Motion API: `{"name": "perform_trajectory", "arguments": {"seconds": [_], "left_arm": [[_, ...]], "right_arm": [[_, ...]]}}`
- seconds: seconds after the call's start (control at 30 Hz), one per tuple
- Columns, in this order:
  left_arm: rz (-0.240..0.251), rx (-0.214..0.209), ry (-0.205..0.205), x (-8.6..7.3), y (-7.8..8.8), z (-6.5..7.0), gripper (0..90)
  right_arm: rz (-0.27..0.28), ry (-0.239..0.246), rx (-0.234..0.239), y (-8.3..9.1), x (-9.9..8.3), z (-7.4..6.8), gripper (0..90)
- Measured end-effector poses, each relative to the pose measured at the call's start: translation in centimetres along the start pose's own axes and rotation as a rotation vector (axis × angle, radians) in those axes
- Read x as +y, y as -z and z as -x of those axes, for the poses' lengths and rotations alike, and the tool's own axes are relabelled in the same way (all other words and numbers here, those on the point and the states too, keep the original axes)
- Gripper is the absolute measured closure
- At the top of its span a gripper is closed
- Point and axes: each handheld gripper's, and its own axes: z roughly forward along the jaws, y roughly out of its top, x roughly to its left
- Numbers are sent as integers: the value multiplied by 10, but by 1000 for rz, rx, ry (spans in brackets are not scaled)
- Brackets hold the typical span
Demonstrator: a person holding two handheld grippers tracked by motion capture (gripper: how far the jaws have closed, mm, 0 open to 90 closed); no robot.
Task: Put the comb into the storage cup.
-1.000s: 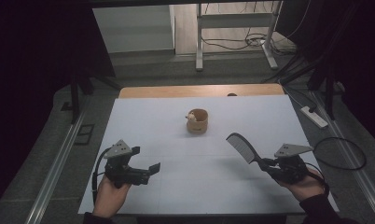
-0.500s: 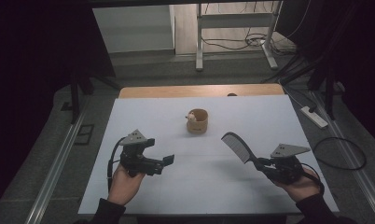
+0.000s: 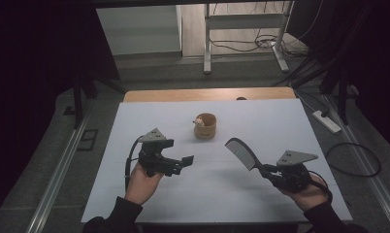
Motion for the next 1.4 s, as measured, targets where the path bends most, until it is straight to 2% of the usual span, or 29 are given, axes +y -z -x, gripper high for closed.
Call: {"name": "perform_trajectory", "arguments": {"seconds": [0.23,0.57,1.07,1.4], "left_arm": [[-7,-18,-7,7,-9,2,0],[-24,-51,3,14,-22,2,0],[-28,-103,21,26,-35,2,0],[-14,-158,59,27,-44,4,0]], "right_arm": [[10,3,2,-2,2,-4,724],[16,28,7,-4,5,-10,724],[55,63,6,-7,12,-22,724],[79,86,7,-8,15,-32,724]]}}
